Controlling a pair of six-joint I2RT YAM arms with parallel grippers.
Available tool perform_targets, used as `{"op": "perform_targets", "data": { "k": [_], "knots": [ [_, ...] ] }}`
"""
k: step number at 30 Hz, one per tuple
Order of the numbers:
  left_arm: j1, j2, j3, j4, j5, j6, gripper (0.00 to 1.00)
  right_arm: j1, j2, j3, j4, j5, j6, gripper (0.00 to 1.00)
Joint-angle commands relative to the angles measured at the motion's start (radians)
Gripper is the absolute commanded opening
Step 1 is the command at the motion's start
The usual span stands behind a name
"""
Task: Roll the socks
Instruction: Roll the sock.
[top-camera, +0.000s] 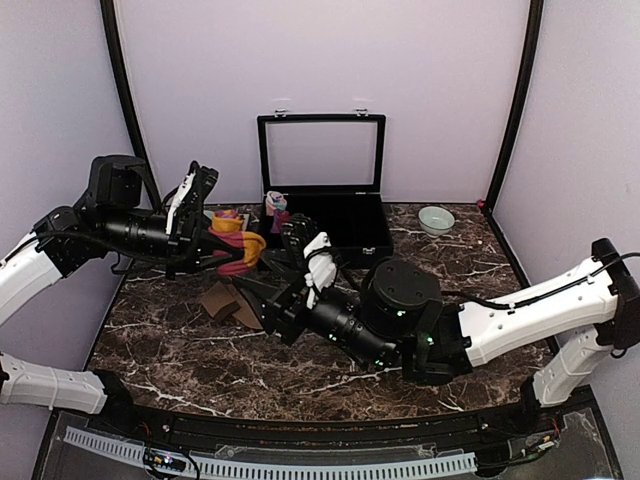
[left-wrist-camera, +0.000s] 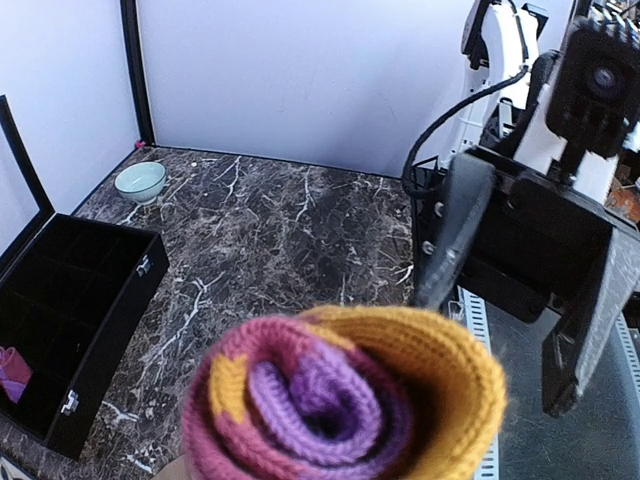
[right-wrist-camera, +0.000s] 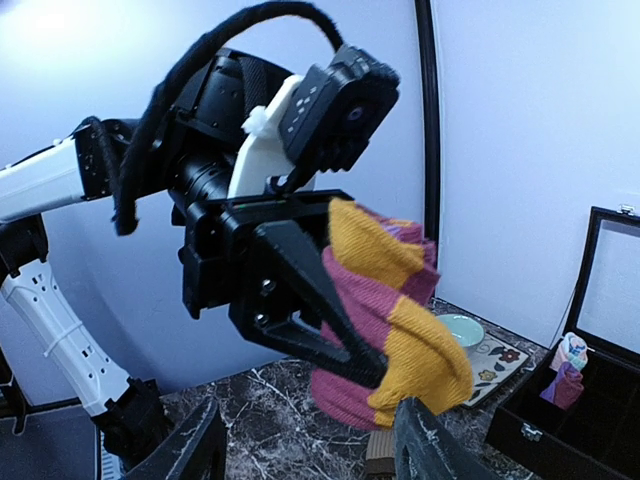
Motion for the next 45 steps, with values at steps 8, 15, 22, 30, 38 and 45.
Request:
{"op": "perform_targets", "data": {
  "k": [8, 15, 22, 30, 38, 45],
  "knots": [
    [0.003, -0.032, -0.018, 0.005, 0.095, 0.048, 0.00, -0.064, 0.036, 0.060, 0.080, -0.104, 0.085, 0.56],
    [0.003, -0.031, -0.018, 0.010, 0.018, 0.053, 0.00, -0.064, 0.014, 0.027, 0.089, -0.099, 0.101, 0.54],
    [0.003, -0.026, -0.016, 0.015, 0.012, 0.057, 0.00, -0.072, 0.049, 0.102, 0.009, -0.154, 0.139, 0.54],
    [0.003, -0.035, -0.021, 0.003, -0.006, 0.068, 0.00, -0.072, -0.049, 0.032, -0.026, -0.025, 0.078, 0.54],
    [0.003, -0.026, -0.026, 0.013, -0.031, 0.049, 0.00, -0.041, -0.078, 0.039, -0.123, -0.130, 0.100, 0.53],
    [0.004, -0.022, -0.015, 0.012, -0.004, 0.040, 0.00, -0.046, -0.001, 0.101, -0.098, -0.193, 0.158, 0.52]
  ]
}}
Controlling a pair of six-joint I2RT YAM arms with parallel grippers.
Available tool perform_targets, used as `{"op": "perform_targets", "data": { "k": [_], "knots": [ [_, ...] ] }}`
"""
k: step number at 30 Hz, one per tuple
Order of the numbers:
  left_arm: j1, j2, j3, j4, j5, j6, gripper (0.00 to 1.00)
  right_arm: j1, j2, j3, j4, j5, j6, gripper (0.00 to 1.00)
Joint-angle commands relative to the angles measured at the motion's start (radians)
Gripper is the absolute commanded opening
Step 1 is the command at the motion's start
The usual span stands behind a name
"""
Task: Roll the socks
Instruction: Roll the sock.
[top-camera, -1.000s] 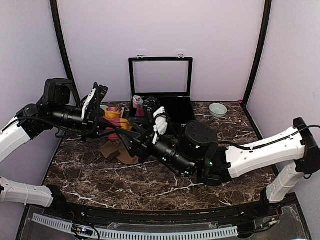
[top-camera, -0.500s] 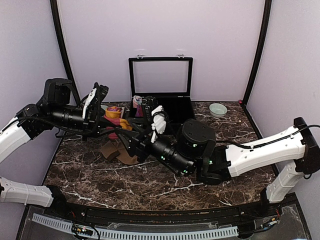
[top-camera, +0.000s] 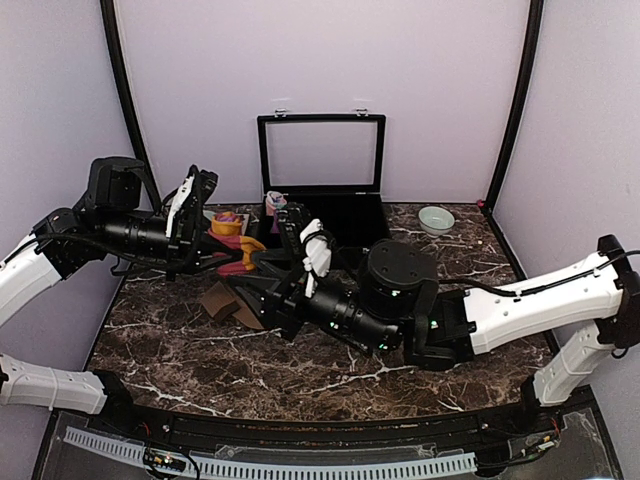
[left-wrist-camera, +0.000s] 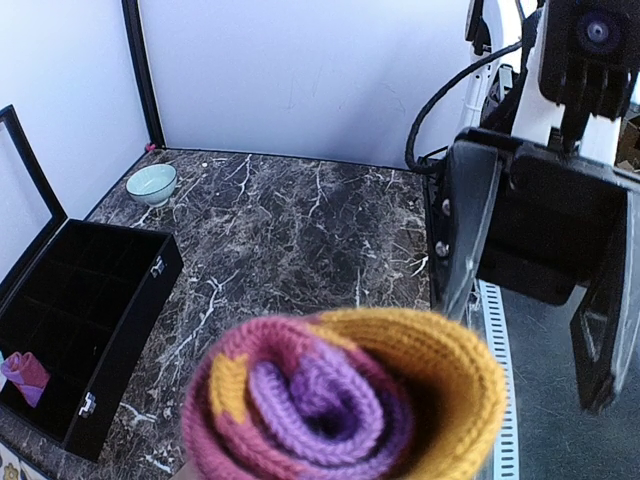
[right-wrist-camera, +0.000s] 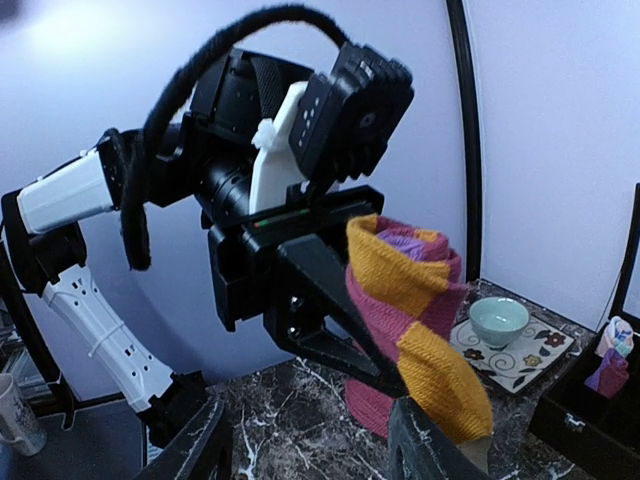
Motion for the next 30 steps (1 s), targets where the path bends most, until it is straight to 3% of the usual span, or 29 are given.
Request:
{"op": "perform_targets", "data": {
  "k": [1, 19, 30],
  "knots": [
    [0.004, -0.012, -0.001, 0.014, 0.026, -0.007, 0.00, -0.009, 0.057, 0.065, 0.014, -0.051, 0.051, 0.53],
    [0.004, -0.029, -0.010, -0.028, 0.219, 0.046, 0.00, -0.063, 0.129, 0.138, 0.070, -0.078, 0.113, 0.52],
    [0.004, -0.036, -0.018, -0.027, 0.181, 0.046, 0.00, -0.068, 0.102, 0.149, -0.022, 0.013, 0.120, 0.53]
  ]
}}
